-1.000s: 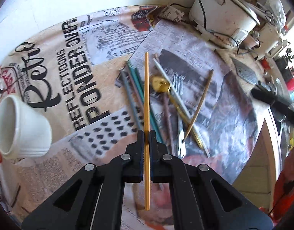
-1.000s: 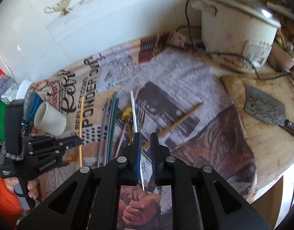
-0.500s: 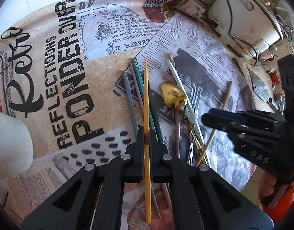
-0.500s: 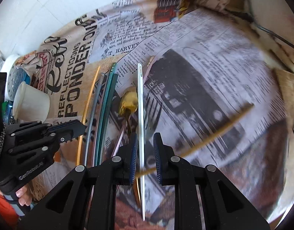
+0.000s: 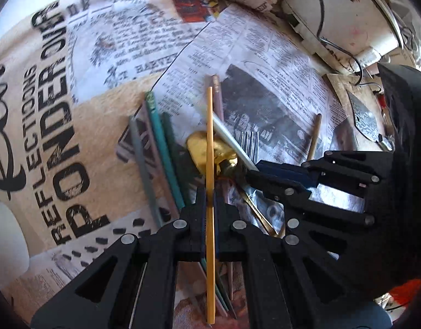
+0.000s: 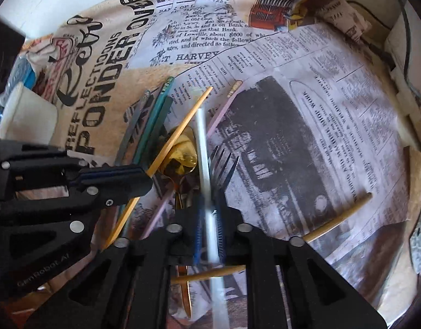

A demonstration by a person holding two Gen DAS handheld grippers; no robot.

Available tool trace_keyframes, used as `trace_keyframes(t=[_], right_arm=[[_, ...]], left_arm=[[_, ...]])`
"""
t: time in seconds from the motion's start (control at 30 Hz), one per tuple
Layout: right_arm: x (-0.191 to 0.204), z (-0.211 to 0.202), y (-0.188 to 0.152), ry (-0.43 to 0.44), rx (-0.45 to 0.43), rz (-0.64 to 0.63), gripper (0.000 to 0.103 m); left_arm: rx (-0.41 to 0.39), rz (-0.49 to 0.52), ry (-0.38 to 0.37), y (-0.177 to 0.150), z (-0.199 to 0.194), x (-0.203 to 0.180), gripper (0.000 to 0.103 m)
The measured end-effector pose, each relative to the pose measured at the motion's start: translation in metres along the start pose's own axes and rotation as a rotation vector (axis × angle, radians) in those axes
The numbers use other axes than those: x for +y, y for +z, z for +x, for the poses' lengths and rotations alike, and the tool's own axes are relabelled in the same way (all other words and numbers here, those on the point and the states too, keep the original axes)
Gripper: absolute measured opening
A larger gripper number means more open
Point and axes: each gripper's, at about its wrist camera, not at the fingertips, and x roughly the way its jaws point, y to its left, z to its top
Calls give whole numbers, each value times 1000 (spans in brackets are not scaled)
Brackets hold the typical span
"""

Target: Organize utensils

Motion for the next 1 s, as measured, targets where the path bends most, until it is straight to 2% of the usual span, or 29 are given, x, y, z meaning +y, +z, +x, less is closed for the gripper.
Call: trace_keyframes(t=[0.13,0.27,0.57,1.0], right_arm=[[-13,-1,-4,51,6,62,6],[-24,-6,-11,69,-9,110,6],[-29,-14,-12,92,-50,150,6],[-17,-80,-21,57,-234,151,6]], left_arm=[[6,12,1,6,2,-5,3],[57,34,30,10,15,-9,3],[56,56,57,13,19,-11,4],[-182,54,79,-10,-70,-21,4]])
